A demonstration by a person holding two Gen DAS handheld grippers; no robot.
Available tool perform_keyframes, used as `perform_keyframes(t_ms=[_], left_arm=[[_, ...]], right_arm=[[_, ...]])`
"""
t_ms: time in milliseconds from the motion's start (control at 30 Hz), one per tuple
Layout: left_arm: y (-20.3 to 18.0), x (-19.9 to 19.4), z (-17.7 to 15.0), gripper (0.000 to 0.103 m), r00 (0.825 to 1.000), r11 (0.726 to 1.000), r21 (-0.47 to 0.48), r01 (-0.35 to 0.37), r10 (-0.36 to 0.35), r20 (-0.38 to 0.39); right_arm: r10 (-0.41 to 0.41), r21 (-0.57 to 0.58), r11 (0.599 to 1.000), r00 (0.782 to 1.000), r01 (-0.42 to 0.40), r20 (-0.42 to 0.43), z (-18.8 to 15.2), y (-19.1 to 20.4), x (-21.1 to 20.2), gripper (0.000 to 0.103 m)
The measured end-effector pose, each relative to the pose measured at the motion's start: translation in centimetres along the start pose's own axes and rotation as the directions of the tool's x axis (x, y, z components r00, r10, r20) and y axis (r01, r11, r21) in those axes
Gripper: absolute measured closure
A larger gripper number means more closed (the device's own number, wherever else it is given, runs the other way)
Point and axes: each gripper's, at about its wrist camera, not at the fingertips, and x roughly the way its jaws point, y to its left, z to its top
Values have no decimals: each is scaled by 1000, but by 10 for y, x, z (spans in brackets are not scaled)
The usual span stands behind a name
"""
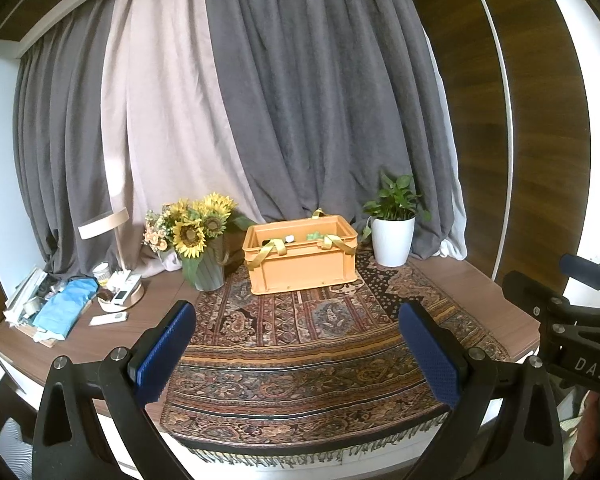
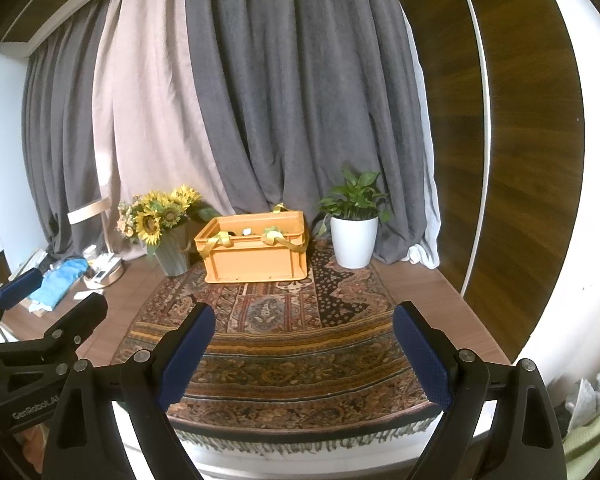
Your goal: Organize soft objects
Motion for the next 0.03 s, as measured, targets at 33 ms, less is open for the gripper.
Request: perform_keyframes(t_ms=[33], left_arm=[[1, 0, 0, 0, 1000, 1000, 0, 1, -1, 0]], right_arm=[[-1, 0, 1000, 1000, 1, -1, 0, 1, 0, 12]])
